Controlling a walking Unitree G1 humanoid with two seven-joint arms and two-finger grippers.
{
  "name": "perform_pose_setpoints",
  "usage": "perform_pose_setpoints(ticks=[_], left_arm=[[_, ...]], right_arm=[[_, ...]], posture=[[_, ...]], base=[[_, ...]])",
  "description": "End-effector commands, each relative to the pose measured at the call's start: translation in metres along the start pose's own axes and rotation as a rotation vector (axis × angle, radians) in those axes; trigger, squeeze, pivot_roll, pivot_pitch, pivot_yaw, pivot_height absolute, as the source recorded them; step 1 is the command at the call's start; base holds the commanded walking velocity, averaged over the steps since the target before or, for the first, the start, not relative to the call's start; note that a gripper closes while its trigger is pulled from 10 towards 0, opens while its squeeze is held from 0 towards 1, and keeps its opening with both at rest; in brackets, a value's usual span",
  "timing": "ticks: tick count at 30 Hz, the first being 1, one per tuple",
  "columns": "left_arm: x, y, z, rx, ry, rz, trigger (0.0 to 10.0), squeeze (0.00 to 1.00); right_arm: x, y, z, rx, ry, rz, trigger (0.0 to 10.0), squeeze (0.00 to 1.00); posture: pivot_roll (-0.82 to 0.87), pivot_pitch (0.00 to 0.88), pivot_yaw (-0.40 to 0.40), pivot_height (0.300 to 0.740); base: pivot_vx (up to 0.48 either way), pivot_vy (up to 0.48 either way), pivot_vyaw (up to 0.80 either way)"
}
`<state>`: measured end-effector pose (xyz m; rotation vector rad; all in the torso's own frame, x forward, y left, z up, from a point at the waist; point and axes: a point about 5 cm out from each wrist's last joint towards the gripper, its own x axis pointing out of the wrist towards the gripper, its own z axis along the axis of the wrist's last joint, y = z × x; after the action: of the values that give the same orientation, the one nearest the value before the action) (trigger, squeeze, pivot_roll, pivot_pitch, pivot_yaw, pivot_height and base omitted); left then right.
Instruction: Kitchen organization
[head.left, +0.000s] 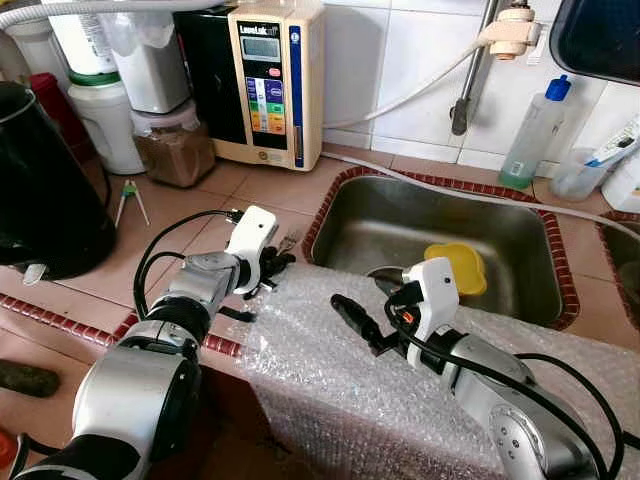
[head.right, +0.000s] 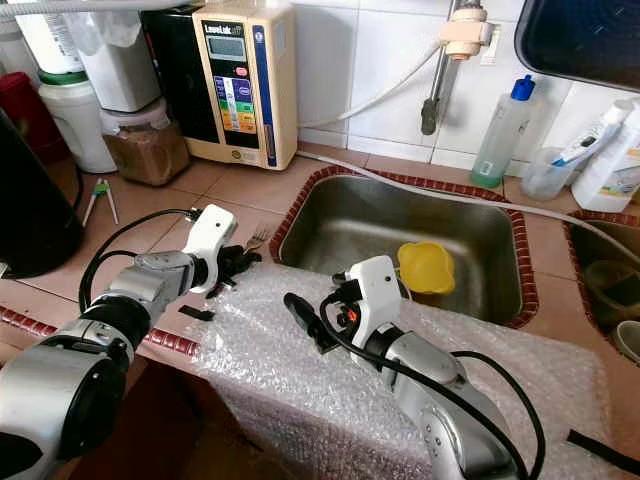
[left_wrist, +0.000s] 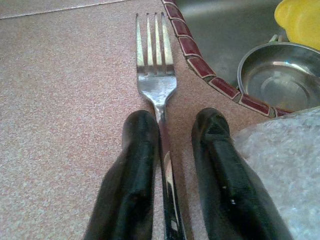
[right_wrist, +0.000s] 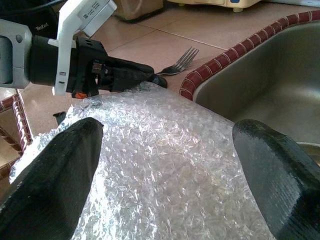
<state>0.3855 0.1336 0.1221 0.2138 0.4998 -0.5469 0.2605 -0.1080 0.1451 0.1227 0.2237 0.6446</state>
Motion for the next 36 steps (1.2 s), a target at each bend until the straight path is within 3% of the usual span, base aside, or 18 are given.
perform_pose_setpoints(ticks=[1,7,12,26,29,36], left_arm=[[0.001,-0.005,-0.023,-0.012,0.089,-0.028,0.0,0.00],[0.001,-0.003,-0.020,-0.025,0.047,-0.013,0.0,0.00],[0.000,0.001,-0.004,-0.058,-0.099,0.034,0.0,0.00],[-0.005,0.008,0.005,-0.102,-0.210,0.065,0.0,0.00],[-0.009,0.012,0.019,-0.129,-0.331,0.091,0.0,0.00],[-0.016,0.012,0.034,-0.119,-0.496,0.085,0.0,0.00]], right_arm=[[-0.001,0.000,-0.001,-0.005,0.008,0.003,10.0,0.00],[-0.002,0.000,-0.002,-0.004,0.011,-0.003,10.0,0.00],[-0.001,-0.002,-0.002,-0.007,0.007,-0.017,10.0,0.00],[0.002,-0.005,0.000,-0.009,-0.006,-0.040,10.0,0.00],[0.001,-0.009,0.003,-0.018,-0.029,-0.079,10.0,0.00],[0.001,-0.020,0.011,-0.022,-0.093,-0.185,10.0,0.00]], posture=[[0.01,0.000,0.054,0.740],[0.01,0.000,0.054,0.740],[0.01,0.000,0.051,0.740],[0.02,0.000,0.054,0.740],[0.02,0.000,0.059,0.740],[0.02,0.000,0.061,0.740]], base=[[0.000,0.000,0.00],[0.000,0.000,0.00],[0.000,0.000,0.00],[0.000,0.000,0.00],[0.000,0.000,0.00],[0.000,0.000,0.00]])
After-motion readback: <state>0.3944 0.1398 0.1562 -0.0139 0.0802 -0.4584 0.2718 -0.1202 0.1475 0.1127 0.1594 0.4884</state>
